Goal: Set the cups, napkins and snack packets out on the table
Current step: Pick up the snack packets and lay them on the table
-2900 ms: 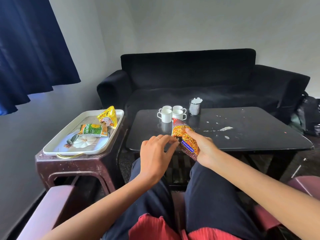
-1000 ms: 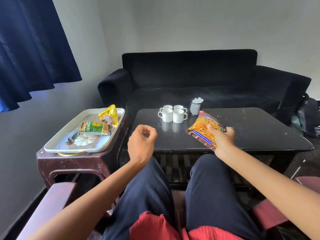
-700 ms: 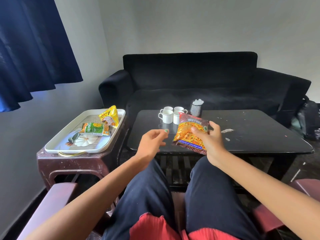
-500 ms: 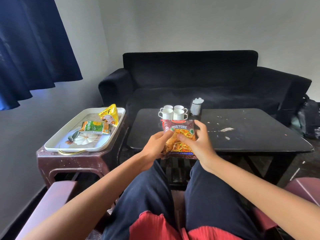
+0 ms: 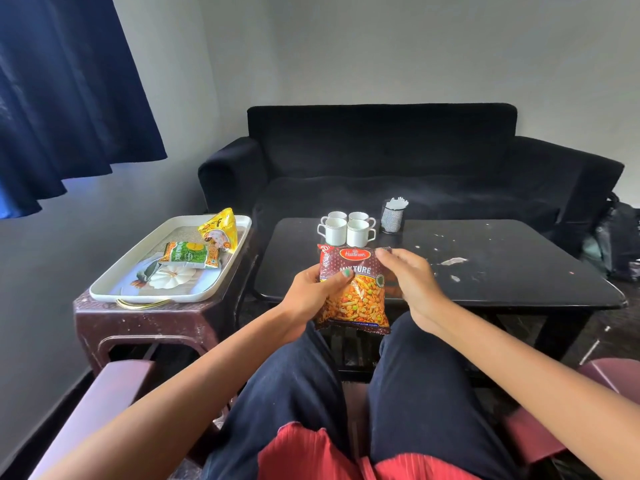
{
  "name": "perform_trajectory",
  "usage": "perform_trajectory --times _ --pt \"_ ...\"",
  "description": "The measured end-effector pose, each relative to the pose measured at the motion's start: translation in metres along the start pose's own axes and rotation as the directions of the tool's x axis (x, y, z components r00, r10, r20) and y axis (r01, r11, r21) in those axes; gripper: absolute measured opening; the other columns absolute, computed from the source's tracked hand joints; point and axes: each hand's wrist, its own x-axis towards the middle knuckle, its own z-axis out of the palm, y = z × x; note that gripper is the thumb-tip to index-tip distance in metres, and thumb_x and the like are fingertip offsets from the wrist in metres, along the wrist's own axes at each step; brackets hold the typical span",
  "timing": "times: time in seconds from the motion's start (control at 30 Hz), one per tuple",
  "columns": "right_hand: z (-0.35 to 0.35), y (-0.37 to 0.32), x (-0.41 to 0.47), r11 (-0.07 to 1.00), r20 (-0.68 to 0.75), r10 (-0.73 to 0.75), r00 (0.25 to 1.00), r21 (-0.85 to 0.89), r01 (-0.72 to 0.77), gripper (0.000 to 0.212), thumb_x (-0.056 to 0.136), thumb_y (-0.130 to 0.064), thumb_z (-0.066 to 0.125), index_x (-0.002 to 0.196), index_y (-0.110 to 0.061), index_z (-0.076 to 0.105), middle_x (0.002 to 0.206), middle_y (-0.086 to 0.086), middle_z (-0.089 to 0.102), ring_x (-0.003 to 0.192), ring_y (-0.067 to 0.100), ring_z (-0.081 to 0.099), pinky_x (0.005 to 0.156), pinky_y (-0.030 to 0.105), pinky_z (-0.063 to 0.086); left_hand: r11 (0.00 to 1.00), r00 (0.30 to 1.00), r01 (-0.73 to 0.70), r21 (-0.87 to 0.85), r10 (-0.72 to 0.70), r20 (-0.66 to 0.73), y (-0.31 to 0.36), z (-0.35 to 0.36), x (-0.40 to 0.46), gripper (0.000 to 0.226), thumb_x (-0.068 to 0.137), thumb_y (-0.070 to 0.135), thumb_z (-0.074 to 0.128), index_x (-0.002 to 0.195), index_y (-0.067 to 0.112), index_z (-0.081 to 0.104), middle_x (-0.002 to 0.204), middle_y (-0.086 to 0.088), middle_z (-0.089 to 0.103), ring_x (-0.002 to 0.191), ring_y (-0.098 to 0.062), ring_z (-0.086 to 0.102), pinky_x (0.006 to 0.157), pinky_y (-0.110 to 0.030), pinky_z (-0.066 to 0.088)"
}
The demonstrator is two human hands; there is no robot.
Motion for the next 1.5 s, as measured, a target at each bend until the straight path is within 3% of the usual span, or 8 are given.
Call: perform_trajectory --times 0.27,0.4,0.73,0.9,1.07,1.23,1.37,1.5 --pt "-0.009 -0.002 0.007 0.997 -0.081 0.048 0.996 0.062 -0.043 0.017 0.091 -0.019 0.060 0.075 -0.012 0.064 0.071 0.000 0.067 0.063 0.010 0.064 0.052 0.022 0.051 0.996 0.995 0.043 0.074 -0.050 0.086 0.000 0.001 0.000 0.032 0.085 0.032 0.068 0.112 0.015 0.066 0.106 -0.005 0.074 0.098 -0.022 0.071 0.082 -0.036 0.057" --pt "-0.011 -0.006 0.010 1.000 -0.206 0.019 0.978 0.023 -0.015 0.022 0.091 -0.022 0.060 0.071 -0.013 0.062 0.074 0.004 0.067 0.069 0.017 0.062 0.065 0.032 0.051 0.971 0.975 0.068 0.228 -0.113 0.192 -0.003 -0.002 0.000 0.034 0.081 0.032 0.073 0.112 0.020 0.068 0.107 -0.001 0.074 0.100 -0.016 0.069 0.088 -0.031 0.054" --pt "-0.021 -0.018 0.015 0.993 -0.278 0.024 0.960 0.116 0.009 0.020 0.091 -0.018 0.061 0.071 -0.013 0.062 0.067 -0.001 0.066 0.057 0.009 0.061 0.056 0.027 0.051 0.935 0.972 0.006 0.355 -0.088 0.216 -0.013 -0.007 0.005 0.014 0.079 0.004 0.074 0.094 0.004 0.073 0.075 -0.001 0.076 0.065 -0.013 0.071 0.064 -0.017 0.055" --pt "-0.023 -0.019 0.014 0.998 -0.239 -0.050 0.970 0.024 0.058 0.020 0.091 -0.018 0.060 0.072 -0.016 0.063 0.071 -0.001 0.067 0.064 0.007 0.062 0.051 0.020 0.051 0.873 0.958 0.003 0.487 -0.143 0.250 -0.009 -0.009 0.003 0.023 0.082 0.007 0.073 0.104 0.001 0.071 0.091 -0.011 0.076 0.070 -0.010 0.068 0.055 -0.016 0.052" --pt "-0.021 -0.017 0.013 0.996 -0.201 -0.093 0.975 -0.022 0.090 0.022 0.091 -0.016 0.059 0.070 -0.017 0.062 0.069 -0.003 0.066 0.065 0.007 0.061 0.054 0.019 0.052 0.801 0.948 0.005 0.598 -0.194 0.253 -0.001 -0.014 0.001 0.009 0.083 0.013 0.073 0.091 0.014 0.075 0.083 0.005 0.077 0.066 0.004 0.066 0.045 -0.011 0.042" --pt "-0.021 -0.016 0.012 0.995 -0.215 -0.098 0.972 -0.036 0.092 0.021 0.092 -0.019 0.058 0.071 -0.018 0.062 0.072 -0.003 0.067 0.069 0.009 0.063 0.064 0.028 0.052 0.851 0.954 -0.016 0.524 -0.144 0.264 -0.008 -0.011 -0.001 0.027 0.084 0.011 0.071 0.110 0.003 0.068 0.089 -0.007 0.074 0.077 -0.015 0.065 0.075 -0.018 0.055" --pt "-0.020 -0.013 0.009 0.996 -0.209 -0.083 0.974 -0.051 0.074 0.020 0.092 -0.020 0.058 0.072 -0.019 0.062 0.073 -0.003 0.068 0.071 0.010 0.065 0.067 0.030 0.055 0.917 0.974 -0.027 0.398 -0.065 0.216 0.000 0.003 -0.005 0.023 0.090 0.047 0.057 0.109 0.034 0.063 0.109 0.012 0.070 0.104 -0.007 0.063 0.079 -0.021 0.050" --pt "-0.016 -0.013 0.005 0.998 -0.154 -0.050 0.987 -0.036 0.045 0.018 0.093 -0.021 0.057 0.075 -0.017 0.062 0.077 -0.001 0.068 0.075 0.012 0.065 0.070 0.032 0.055 0.980 0.998 -0.059 0.190 0.055 0.028 0.005 0.011 -0.001 0.034 0.095 0.046 0.048 0.114 0.022 0.063 0.112 0.003 0.071 0.105 -0.016 0.066 0.084 -0.028 0.049"
